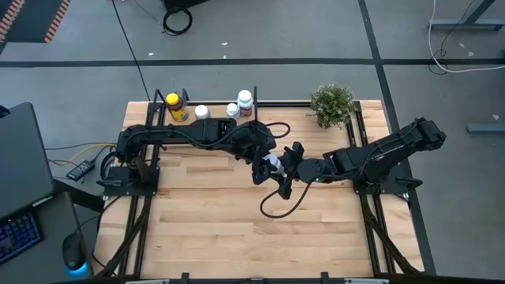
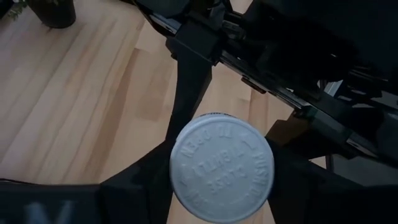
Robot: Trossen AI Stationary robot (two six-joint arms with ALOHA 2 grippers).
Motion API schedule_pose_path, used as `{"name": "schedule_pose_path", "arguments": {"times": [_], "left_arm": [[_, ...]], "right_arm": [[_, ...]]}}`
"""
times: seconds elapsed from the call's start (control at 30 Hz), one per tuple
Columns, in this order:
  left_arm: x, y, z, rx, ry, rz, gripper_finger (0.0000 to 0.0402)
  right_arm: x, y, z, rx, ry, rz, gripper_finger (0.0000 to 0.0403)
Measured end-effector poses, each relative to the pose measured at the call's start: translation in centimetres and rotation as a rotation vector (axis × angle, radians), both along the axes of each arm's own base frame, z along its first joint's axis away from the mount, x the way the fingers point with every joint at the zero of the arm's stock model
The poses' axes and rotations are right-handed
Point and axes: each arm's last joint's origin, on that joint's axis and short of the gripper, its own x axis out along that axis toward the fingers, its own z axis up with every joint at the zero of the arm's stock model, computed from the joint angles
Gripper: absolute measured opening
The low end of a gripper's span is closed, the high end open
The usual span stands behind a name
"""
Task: Pick and place medicine bottles onto shelf by color
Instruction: Put the white medicine bottle on the shelf
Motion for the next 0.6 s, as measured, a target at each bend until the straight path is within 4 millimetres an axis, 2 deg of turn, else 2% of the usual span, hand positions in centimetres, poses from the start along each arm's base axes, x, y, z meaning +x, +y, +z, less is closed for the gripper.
{"name": "schedule_pose_path", "arguments": {"times": [0.2, 0.37, 0.6], "left_arm": [[-0.3, 0.7, 0.0, 0.017, 0.027, -0.008, 0.0201], [-1.5, 1.5, 1.0, 0.028, 0.026, -0.007, 0.0214], [-2.5, 1.6, 2.1, 0.072, 0.051, -0.031, 0.0202]], "right_arm": [[-0.1, -0.1, -0.1, 0.006, 0.021, -0.012, 0.0247], [-0.1, -0.1, 0.1, -0.001, 0.011, -0.032, 0.0252], [-0.2, -0.2, 0.1, -0.055, 0.018, -0.038, 0.0257]]}}
